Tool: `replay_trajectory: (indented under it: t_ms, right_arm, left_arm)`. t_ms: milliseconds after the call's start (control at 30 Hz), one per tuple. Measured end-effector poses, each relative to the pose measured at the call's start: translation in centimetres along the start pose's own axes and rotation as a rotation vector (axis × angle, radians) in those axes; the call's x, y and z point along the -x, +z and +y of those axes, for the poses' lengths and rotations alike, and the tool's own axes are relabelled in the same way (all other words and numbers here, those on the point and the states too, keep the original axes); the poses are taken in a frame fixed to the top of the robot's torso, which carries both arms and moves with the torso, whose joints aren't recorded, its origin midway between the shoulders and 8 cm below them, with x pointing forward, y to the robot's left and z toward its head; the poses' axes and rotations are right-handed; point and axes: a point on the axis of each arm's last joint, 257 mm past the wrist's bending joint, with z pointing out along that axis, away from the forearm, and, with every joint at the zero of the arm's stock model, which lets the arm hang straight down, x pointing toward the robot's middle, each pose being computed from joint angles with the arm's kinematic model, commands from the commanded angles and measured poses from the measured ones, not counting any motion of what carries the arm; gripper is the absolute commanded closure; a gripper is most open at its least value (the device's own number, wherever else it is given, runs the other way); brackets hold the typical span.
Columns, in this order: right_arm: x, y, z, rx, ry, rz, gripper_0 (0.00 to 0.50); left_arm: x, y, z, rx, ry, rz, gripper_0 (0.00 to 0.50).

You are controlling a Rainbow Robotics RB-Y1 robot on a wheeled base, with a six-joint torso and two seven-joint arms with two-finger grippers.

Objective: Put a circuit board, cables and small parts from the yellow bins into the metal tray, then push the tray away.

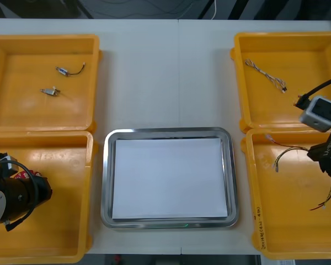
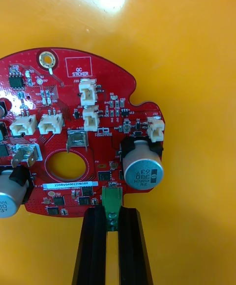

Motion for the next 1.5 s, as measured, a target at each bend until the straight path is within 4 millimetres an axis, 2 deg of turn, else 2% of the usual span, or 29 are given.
replay_trajectory:
  t_ms: [267, 433, 600, 900, 1000, 1233, 1500]
  right_arm:
    - [1.6, 1.8, 3.4, 0.051, -0.134, 0.018, 0.5]
    - [2.1, 3.0, 5.2, 0.08, -0.204, 0.037, 0.5]
    - [3.0, 3.5, 5.7, 0.075, -0.259, 0.042, 0.5]
    - [3.9, 4.3, 6.3, 0.062, -0.335, 0.056, 0.5]
    - [4.2, 4.2, 6.3, 0.061, -0.346, 0.054, 0.5]
    - [4.7, 4.1, 5.8, 0.064, -0.343, 0.052, 0.5]
    - [4.6, 4.0, 5.7, 0.061, -0.345, 0.058, 0.5]
  left_arm:
    - [0.0, 0.0, 0.1, 0.003, -0.001, 0.003, 0.5]
    - [-1.0, -0.7, 0.8, 0.019, -0.015, 0.058, 0.5]
    - [-0.8, -2.9, 1.6, 0.026, -0.021, 0.099, 0.5]
    - [1.1, -7.3, 2.7, 0.079, 0.054, 0.091, 0.5]
    - [1.4, -8.4, 2.2, 0.083, 0.099, 0.094, 0.5]
    - [1.6, -10.9, -0.5, 0.036, 0.219, 0.126, 0.5]
    - [1.8, -13.6, -4.7, -0.062, 0.356, 0.142, 0.5]
